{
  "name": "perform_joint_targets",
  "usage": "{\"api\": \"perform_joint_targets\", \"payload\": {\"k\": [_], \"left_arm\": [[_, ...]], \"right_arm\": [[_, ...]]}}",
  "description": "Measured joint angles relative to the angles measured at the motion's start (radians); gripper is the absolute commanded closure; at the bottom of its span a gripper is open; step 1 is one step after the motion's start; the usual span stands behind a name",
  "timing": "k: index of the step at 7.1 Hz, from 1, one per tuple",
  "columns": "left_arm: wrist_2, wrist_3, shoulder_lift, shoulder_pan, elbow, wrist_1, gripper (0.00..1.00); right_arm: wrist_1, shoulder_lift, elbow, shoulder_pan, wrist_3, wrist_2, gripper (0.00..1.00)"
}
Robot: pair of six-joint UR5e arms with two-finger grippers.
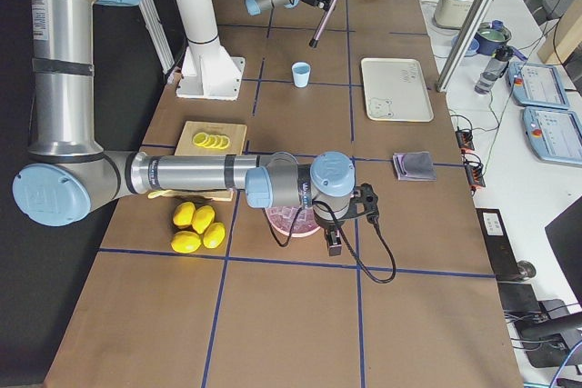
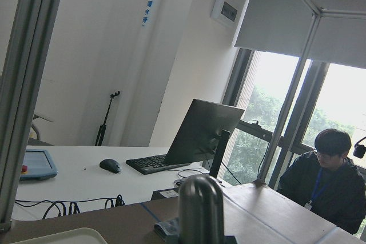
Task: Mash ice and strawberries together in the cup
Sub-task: 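Lift the muddler out of the cup and carry it back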
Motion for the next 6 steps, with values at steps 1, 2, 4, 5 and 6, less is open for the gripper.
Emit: {"api": "perform_joint_targets", "payload": {"k": [1,2,4,5,6], "left_arm": [[-0.118,-0.115,0.035,-0.094,-0.002,0.063,1.00],[-0.243,-0.221,0.052,-0.184,-0.003,0.144,1.00],[-0.465,-0.390,0.065,-0.313,-0.004,0.309,1.00],[-0.581,-0.433,0.082,-0.368,-0.003,0.402,1.00],[-0.718,-0.450,0.118,-0.434,0.000,0.471,1.00]], "right_arm": [[-0.001,0.002,0.000,-0.001,0.002,0.000,0.01],[-0.001,0.003,0.000,-0.001,0.003,0.005,0.01],[-0.002,0.005,-0.001,-0.001,0.004,0.013,0.01],[-0.002,0.006,0.000,-0.001,0.004,0.015,0.01],[-0.002,0.007,0.001,-0.001,0.004,0.015,0.01]]}}
